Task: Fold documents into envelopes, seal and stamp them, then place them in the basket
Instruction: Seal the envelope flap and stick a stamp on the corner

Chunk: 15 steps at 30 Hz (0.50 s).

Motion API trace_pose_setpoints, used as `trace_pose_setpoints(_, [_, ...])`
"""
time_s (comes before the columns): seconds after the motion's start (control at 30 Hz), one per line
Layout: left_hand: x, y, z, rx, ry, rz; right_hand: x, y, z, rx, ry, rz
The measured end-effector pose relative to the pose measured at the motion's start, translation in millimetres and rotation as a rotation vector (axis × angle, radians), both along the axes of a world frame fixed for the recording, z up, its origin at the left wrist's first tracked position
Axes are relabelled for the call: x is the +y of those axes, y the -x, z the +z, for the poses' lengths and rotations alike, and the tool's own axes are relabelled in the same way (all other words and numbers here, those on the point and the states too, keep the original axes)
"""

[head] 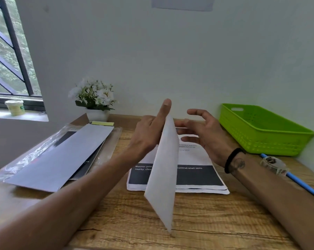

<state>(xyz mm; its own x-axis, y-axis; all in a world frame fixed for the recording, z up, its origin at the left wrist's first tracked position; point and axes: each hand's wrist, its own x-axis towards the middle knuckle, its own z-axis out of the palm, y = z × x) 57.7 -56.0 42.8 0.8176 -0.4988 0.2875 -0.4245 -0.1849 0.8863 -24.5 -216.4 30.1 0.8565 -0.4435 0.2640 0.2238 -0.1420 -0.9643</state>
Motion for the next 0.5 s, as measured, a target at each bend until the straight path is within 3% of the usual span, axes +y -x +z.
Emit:
trace_pose_setpoints(0.1, [0,-4,0,0.210,0.095,-0.070,1,0,-5,-0.020,0.146,-0.071])
trace_pose_setpoints(0.23, [-2,-7,-7,0.348,0.218,-0.123,-2,-2,-8,-0.005,0.163,-0.118])
trace_pose_setpoints(0.4, [-6,-17,-13,0.426,0.261,-0.063,-9,-6,-12,-0.002,-0.110,-0.106])
trace_pose_setpoints(0.5, [-4,-30,-21,0.370,0.229,-0.028,-10,-8,-11,-0.020,-0.198,-0.090])
